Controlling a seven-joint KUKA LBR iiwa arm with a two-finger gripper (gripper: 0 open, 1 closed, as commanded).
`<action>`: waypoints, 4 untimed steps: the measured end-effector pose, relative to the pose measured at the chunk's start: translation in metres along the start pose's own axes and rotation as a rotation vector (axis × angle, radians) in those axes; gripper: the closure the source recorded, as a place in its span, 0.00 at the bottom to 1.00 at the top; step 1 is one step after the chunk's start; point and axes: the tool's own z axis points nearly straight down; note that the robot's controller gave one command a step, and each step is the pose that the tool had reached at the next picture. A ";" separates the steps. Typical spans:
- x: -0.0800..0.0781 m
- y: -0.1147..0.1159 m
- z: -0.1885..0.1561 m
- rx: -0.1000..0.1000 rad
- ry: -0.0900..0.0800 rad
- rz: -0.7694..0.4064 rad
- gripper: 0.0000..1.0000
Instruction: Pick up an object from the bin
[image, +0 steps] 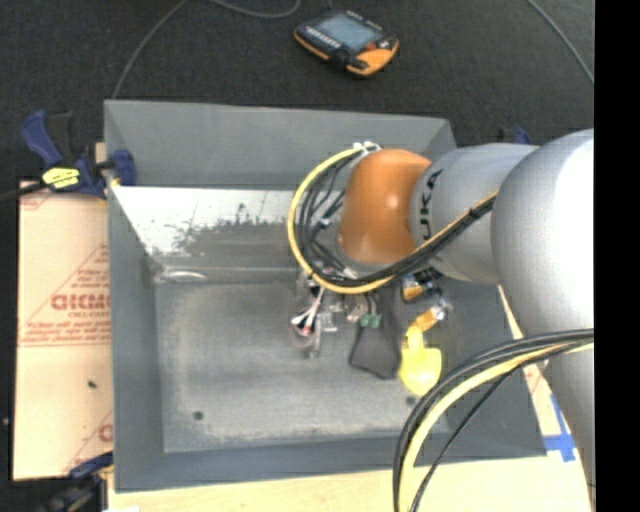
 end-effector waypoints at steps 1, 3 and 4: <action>0.001 -0.008 -0.011 0.001 -0.001 -0.043 0.00; -0.011 0.006 -0.005 -0.002 -0.007 -0.083 1.00; -0.015 0.006 -0.036 -0.002 -0.017 -0.081 1.00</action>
Offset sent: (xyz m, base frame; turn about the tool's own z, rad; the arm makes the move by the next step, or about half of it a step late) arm 0.0090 0.0066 0.0034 -0.0835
